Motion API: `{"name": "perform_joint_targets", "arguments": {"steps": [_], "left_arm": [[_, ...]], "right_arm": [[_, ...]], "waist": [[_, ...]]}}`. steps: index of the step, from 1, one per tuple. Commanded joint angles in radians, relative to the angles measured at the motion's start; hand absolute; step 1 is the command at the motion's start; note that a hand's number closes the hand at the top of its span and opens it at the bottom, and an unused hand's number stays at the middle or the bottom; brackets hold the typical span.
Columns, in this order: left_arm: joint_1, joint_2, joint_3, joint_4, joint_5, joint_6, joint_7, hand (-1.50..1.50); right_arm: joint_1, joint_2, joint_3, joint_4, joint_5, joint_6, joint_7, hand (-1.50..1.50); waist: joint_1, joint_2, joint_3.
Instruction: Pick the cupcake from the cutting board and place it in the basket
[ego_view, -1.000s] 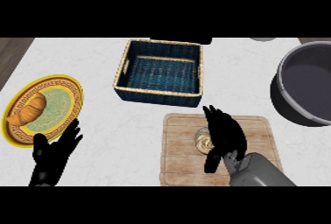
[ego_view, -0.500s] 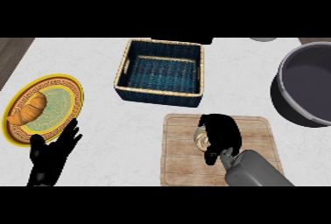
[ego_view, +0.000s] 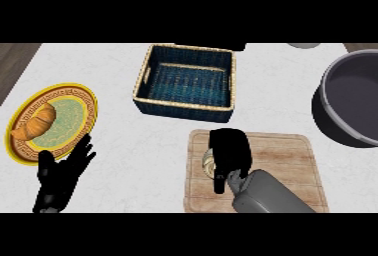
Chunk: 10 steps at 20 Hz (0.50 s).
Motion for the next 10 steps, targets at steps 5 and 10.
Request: {"name": "perform_joint_targets", "arguments": {"steps": [5,10], "left_arm": [[-0.044,-0.025,-0.079,0.043,-0.034,-0.029,0.044,0.0],[-0.068,-0.038,-0.081,0.054,-0.031,-0.026,0.057,0.0]], "right_arm": [[-0.264,0.15,0.113,0.077,-0.035,-0.054,0.272,1.5],[-0.365,0.152,0.053,0.049,-0.055,-0.261,0.317,1.5]], "waist": [[0.122,0.025,-0.014],[0.134,0.022,-0.011]]}}
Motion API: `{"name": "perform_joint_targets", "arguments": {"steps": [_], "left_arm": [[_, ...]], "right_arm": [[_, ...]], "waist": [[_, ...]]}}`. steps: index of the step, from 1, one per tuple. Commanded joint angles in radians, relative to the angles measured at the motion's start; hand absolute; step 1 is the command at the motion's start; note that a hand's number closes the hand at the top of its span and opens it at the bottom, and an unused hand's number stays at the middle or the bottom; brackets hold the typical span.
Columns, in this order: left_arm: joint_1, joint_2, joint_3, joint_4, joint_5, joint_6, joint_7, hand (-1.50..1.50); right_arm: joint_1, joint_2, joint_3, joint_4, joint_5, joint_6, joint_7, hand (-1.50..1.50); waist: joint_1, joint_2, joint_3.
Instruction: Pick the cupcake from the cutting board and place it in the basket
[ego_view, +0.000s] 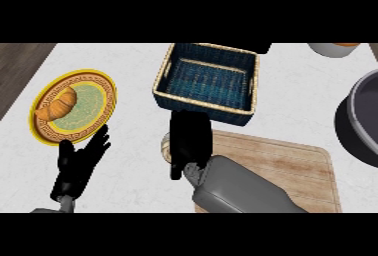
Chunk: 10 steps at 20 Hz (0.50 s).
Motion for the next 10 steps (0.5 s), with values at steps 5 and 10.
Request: {"name": "perform_joint_targets", "arguments": {"steps": [5,10], "left_arm": [[0.019,-0.005,-0.026,0.049,-0.012,-0.005,0.04,0.0],[0.002,-0.005,-0.025,0.056,-0.017,-0.001,0.053,0.0]], "right_arm": [[-0.193,0.023,-0.147,-0.116,0.046,-0.412,0.123,1.5],[-0.368,0.023,-0.212,-0.078,0.105,-0.464,0.228,1.5]], "waist": [[0.014,-0.006,-0.002],[0.007,-0.015,-0.008]]}}
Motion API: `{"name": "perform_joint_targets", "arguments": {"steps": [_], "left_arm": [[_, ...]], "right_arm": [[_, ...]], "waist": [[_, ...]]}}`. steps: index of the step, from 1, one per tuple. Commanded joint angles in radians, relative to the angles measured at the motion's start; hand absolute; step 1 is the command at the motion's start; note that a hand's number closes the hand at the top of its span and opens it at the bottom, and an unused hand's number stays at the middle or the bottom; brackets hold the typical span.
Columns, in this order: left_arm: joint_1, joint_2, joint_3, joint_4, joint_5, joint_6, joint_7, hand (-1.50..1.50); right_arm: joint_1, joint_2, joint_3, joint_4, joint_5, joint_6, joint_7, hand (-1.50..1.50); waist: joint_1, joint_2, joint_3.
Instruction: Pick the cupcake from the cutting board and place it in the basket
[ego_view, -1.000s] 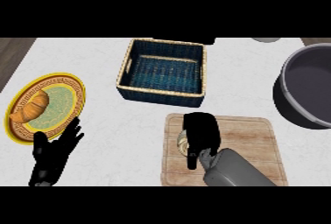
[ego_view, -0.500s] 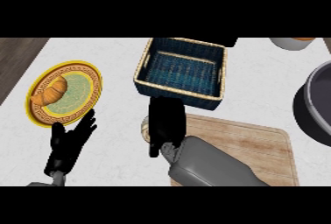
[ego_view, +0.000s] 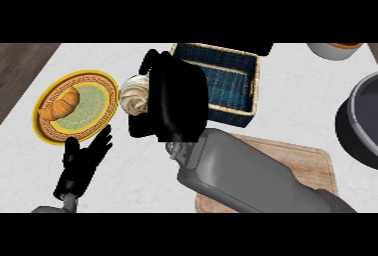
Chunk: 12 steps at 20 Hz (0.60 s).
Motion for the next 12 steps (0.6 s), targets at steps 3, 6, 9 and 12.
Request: {"name": "perform_joint_targets", "arguments": {"steps": [3,6,9,12], "left_arm": [[0.024,0.002,-0.001,0.061,-0.003,-0.004,0.019,0.0],[0.044,0.007,0.008,0.049,0.0,0.003,0.024,0.0],[0.027,0.002,0.009,0.039,-0.006,0.017,0.04,0.0],[0.056,-0.011,-0.005,0.036,-0.012,0.019,0.026,0.0]], "right_arm": [[-0.227,0.011,-0.088,0.065,0.063,-0.115,0.259,1.5],[-0.321,0.011,-0.139,0.105,0.088,-0.099,0.328,1.5],[-0.425,0.011,-0.198,0.177,0.1,-0.098,0.344,1.5],[-0.502,0.011,-0.247,0.243,0.099,-0.074,0.369,1.5]], "waist": [[-0.015,-0.001,-0.011],[-0.028,-0.01,-0.01],[-0.04,-0.002,-0.008],[-0.047,-0.003,-0.009]]}}
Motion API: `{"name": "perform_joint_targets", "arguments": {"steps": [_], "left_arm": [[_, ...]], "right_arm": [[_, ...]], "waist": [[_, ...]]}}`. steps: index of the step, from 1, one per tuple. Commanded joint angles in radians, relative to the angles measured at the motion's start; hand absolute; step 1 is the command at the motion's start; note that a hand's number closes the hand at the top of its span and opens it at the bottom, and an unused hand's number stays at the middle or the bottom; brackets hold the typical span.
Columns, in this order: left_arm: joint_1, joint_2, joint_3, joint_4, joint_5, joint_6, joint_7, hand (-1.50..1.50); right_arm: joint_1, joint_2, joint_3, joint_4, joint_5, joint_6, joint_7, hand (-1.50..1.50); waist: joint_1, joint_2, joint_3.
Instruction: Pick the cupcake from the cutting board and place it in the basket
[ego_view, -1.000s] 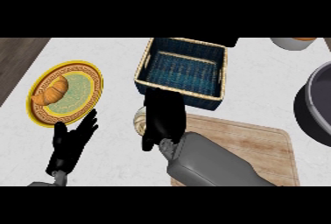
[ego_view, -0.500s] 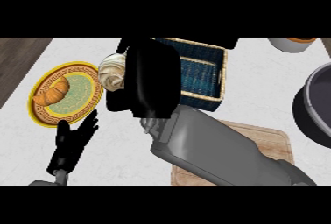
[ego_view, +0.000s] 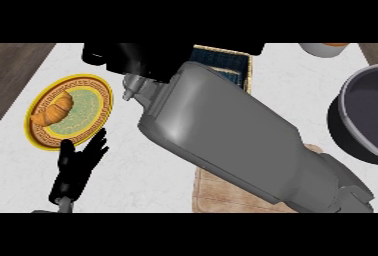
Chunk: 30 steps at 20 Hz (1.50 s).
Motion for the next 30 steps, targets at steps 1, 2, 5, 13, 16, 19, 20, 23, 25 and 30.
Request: {"name": "perform_joint_targets", "arguments": {"steps": [1,2,5,13,16,19,20,23,25,30], "left_arm": [[0.002,0.001,0.003,0.059,-0.003,-0.002,0.018,0.0],[0.026,0.005,0.014,0.048,0.009,-0.003,0.019,0.0],[0.041,-0.021,-0.027,0.003,-0.022,0.023,0.031,0.0],[0.049,-0.009,0.007,0.035,0.001,-0.005,0.009,0.0],[0.079,0.009,0.036,-0.009,0.007,0.004,-0.001,0.0],[0.083,-0.002,0.024,0.009,0.006,-0.007,-0.005,0.0],[0.06,-0.005,0.024,0.02,-0.011,0.007,-0.002,0.0],[0.069,-0.023,0.014,-0.003,-0.015,0.024,0.005,0.0],[0.053,-0.05,-0.003,0.004,-0.032,0.047,0.018,0.0],[0.083,0.005,0.04,0.007,0.002,-0.016,0.007,0.0]], "right_arm": [[-0.124,0.012,-0.054,0.106,0.016,-0.067,0.264,1.5],[-0.166,0.012,-0.081,0.131,0.015,-0.041,0.26,1.5],[-0.205,0.012,-0.123,0.219,0.003,-0.06,0.253,1.5],[-0.263,0.012,-0.136,0.447,-0.033,-0.108,0.178,1.5],[-0.238,0.012,-0.171,0.504,-0.049,-0.181,0.096,1.5],[-0.227,0.012,-0.207,0.553,-0.071,-0.236,0.053,1.5],[-0.221,0.012,-0.196,0.546,-0.103,-0.246,0.06,1.5],[-0.157,0.012,-0.274,0.529,-0.121,-0.395,0.002,1.5],[-0.151,0.012,-0.265,0.553,-0.141,-0.416,-0.034,1.5],[-0.093,0.012,-0.21,0.588,-0.217,-0.504,-0.096,1.5]], "waist": [[-0.012,0.015,-0.009],[-0.017,0.011,-0.007],[-0.015,0.014,-0.006],[-0.025,0.025,-0.007],[-0.032,0.023,-0.004],[-0.037,0.026,-0.004],[-0.039,0.025,-0.004],[-0.047,0.027,-0.002],[-0.054,0.025,-0.002],[-0.043,0.022,-0.003]]}}
